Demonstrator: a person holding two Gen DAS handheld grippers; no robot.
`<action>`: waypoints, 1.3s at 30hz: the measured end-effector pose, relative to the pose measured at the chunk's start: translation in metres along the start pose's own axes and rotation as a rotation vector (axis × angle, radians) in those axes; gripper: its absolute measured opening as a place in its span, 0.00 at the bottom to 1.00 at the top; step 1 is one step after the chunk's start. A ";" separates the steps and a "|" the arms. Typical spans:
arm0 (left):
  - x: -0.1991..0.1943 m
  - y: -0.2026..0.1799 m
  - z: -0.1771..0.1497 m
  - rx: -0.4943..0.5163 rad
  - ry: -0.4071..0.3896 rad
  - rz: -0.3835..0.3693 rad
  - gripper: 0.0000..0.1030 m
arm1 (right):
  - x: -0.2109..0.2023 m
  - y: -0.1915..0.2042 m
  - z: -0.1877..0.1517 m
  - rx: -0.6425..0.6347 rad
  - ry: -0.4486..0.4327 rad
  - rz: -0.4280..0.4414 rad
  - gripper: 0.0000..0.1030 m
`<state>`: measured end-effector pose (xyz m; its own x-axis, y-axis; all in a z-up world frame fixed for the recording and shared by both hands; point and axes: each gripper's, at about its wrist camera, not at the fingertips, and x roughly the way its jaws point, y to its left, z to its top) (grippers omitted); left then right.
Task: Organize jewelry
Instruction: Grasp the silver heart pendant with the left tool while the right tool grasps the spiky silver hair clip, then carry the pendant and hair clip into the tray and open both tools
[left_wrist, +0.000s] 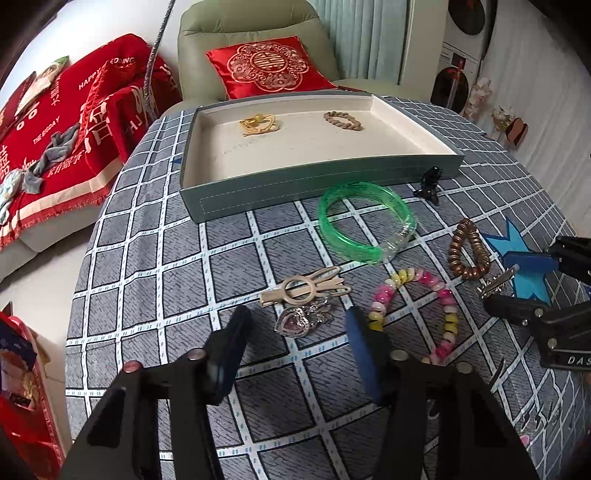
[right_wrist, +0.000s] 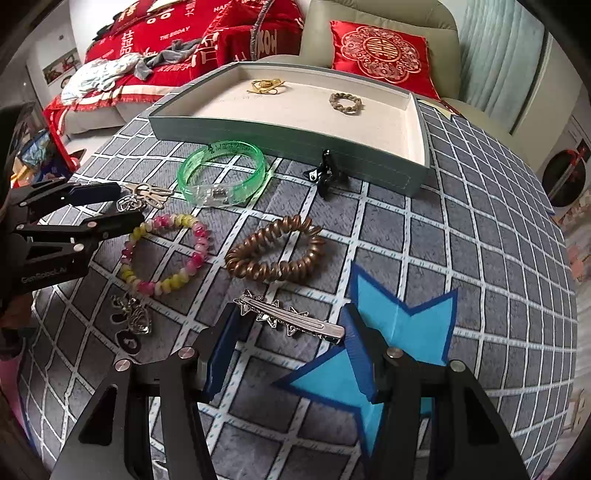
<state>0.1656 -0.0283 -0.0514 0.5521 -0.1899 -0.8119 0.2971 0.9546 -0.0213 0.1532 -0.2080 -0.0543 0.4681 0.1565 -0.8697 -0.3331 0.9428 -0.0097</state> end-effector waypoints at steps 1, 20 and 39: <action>-0.001 0.000 0.000 0.004 -0.007 -0.005 0.44 | -0.001 0.001 -0.002 0.014 -0.001 -0.004 0.58; -0.034 0.020 0.001 -0.071 -0.051 -0.093 0.32 | -0.032 0.000 -0.010 0.164 -0.058 0.022 0.58; -0.068 0.043 0.078 -0.091 -0.180 -0.094 0.32 | -0.070 -0.026 0.066 0.275 -0.181 0.071 0.58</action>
<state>0.2014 0.0076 0.0478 0.6576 -0.3092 -0.6870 0.2871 0.9459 -0.1509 0.1833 -0.2236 0.0399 0.5975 0.2509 -0.7616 -0.1486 0.9680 0.2023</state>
